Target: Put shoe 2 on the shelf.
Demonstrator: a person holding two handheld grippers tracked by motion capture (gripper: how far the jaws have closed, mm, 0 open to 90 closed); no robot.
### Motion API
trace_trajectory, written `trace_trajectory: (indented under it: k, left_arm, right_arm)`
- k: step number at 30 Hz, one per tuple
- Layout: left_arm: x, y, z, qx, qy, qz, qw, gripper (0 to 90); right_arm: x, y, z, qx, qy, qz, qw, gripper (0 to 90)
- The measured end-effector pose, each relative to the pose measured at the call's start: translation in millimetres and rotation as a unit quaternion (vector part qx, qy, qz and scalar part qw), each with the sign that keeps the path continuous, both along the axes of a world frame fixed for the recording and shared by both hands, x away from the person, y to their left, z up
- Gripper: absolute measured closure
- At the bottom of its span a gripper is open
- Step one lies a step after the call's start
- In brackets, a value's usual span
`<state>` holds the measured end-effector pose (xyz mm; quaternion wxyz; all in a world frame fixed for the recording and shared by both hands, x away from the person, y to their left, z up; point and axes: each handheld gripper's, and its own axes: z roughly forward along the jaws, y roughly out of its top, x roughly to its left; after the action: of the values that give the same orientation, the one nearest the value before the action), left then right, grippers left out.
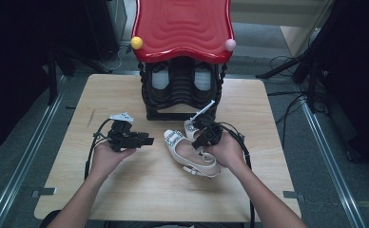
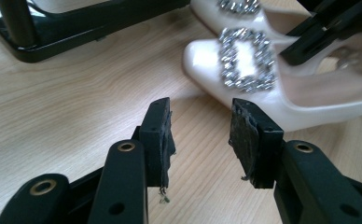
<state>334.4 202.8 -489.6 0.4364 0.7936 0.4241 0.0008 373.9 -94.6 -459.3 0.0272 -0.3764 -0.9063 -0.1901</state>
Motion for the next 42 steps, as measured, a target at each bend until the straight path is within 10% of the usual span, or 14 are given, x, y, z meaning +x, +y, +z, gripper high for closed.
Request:
trace_trajectory:
  k: [12,18,29,42]
  left_arm:
    - [-6.7,22.5,3.2,-0.012,-0.007,0.025,0.9996,59.0]
    - [-9.5,31.9,3.7,-0.017,-0.005,0.035,0.9992,59.0]
    - [-12.2,37.1,3.0,-0.021,-0.008,0.047,0.9986,59.1]
    - [-12.3,36.5,2.5,-0.018,-0.007,0.047,0.9987,59.5]
  right_arm:
    - [7.1,18.8,63.6,0.009,-0.043,0.134,0.9899,85.7]
    - [6.1,25.5,105.5,0.029,-0.061,0.201,0.9772,85.7]
    - [3.5,17.8,182.9,0.142,-0.070,0.173,0.9721,85.6]
    - [13.7,1.2,248.9,0.306,-0.135,0.068,0.9400,85.7]
